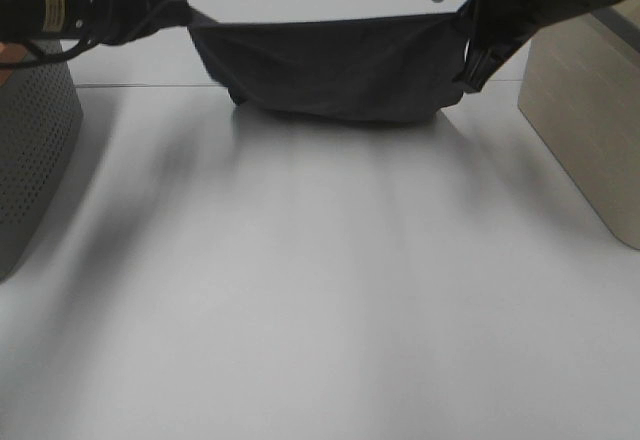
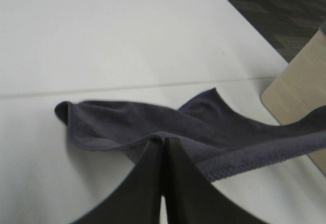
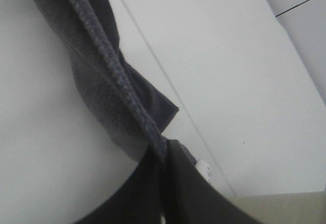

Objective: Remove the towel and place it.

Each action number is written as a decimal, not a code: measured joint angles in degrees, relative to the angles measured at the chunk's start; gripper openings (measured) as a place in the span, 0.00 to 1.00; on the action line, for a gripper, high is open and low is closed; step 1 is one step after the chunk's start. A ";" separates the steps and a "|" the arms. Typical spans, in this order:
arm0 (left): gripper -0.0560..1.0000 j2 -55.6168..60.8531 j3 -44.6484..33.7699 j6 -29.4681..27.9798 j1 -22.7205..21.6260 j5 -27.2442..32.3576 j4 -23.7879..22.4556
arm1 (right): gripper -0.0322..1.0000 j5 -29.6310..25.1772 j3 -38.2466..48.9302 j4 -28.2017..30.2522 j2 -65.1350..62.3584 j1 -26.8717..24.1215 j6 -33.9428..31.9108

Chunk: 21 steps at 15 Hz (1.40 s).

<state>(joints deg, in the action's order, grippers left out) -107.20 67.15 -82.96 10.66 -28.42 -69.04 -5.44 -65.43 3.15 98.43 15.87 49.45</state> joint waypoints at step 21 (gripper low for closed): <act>0.34 -0.92 -22.40 -2.86 0.06 -1.43 -5.67 | 0.29 -0.97 24.06 -5.90 3.44 7.28 0.00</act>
<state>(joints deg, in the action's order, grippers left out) -108.12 44.75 -85.83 10.71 -29.85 -74.71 -6.42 -41.37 -2.75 101.87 23.15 49.45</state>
